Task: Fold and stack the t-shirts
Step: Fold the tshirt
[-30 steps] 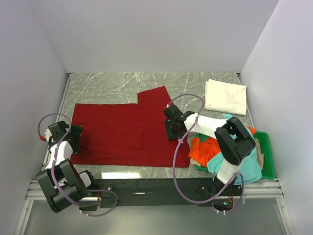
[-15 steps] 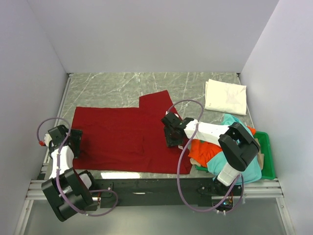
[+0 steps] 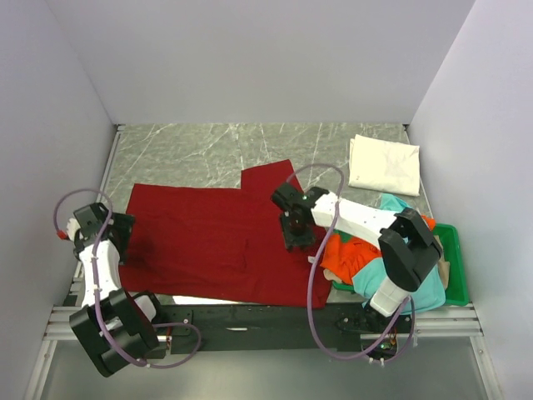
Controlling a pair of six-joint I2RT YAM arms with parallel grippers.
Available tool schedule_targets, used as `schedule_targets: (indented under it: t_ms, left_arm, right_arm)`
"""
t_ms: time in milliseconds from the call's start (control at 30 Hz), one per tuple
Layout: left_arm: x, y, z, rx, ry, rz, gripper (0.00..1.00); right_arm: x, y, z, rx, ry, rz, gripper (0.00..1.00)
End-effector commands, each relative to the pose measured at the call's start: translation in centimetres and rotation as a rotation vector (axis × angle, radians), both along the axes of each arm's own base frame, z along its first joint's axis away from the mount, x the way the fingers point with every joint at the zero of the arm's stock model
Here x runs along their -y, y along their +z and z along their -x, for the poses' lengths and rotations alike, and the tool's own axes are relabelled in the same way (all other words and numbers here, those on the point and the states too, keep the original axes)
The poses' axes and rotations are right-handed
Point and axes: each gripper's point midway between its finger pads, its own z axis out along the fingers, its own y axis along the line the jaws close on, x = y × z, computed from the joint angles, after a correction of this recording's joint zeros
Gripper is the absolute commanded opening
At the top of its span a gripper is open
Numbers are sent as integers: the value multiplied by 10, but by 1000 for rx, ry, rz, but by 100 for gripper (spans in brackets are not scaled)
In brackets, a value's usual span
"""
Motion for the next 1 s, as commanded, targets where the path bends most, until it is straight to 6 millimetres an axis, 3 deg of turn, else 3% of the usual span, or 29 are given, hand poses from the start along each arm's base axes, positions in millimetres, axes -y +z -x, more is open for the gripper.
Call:
schedule_targets:
  t_ms: [0,167,233,300,333,400,433,467,500,533,567,600,633,700,733,767,833,967]
  left_arm:
    - [-22,40,-18,45,-19,-110,100]
    - [-27,64,-38,118,-30,-154,99]
    - [-25,71,-47,149,-55,-178,99]
    - [-24,75,-56,165,-88,-202,99]
    - [-22,77,-61,158,-110,-219,99]
    - [-19,81,-70,155,-141,-246,99]
    - [-13,83,-76,153,-172,-259,99]
    - [-14,85,-83,143,-193,-281,99]
    - [-13,87,-88,138,-207,-291,99]
    - [-10,90,-96,135,-239,-304,99]
    - [-9,91,-100,137,-255,-305,99]
    - [-8,91,-103,139,-265,-302,99]
    - [-8,93,-109,149,-280,-304,99]
    - [-3,94,-114,165,-313,-287,99]
    - [-2,93,-117,164,-320,-280,99]
    - [-1,92,-118,162,-324,-277,99]
    - [2,91,-120,163,-340,-269,99]
    - [2,91,-123,164,-367,-282,99]
  right_arm:
    - [-10,53,-32,98,27,-13,45]
    - [-7,88,-101,227,-26,-33,45]
    - [6,85,-129,254,-62,1,45]
    - [5,96,-161,333,-83,-10,45]
    - [12,90,-177,339,-110,-1,45]
    - [8,102,-210,417,-133,-29,45]
    - [9,91,-223,416,-140,-20,45]
    - [8,102,-246,472,-164,-47,45]
    - [7,102,-257,490,-164,-53,45]
    - [5,88,-269,484,-168,-48,44]
    - [3,97,-289,533,-179,-74,44]
    - [1,93,-298,539,-180,-78,44]
    - [0,78,-308,525,-182,-76,44]
    - [-5,82,-330,562,-192,-109,43]
    - [-7,64,-337,542,-191,-104,43]
    - [-10,71,-348,569,-198,-121,43]
    - [-11,56,-360,567,-207,-126,43]
    - [-12,47,-381,601,-223,-142,43]
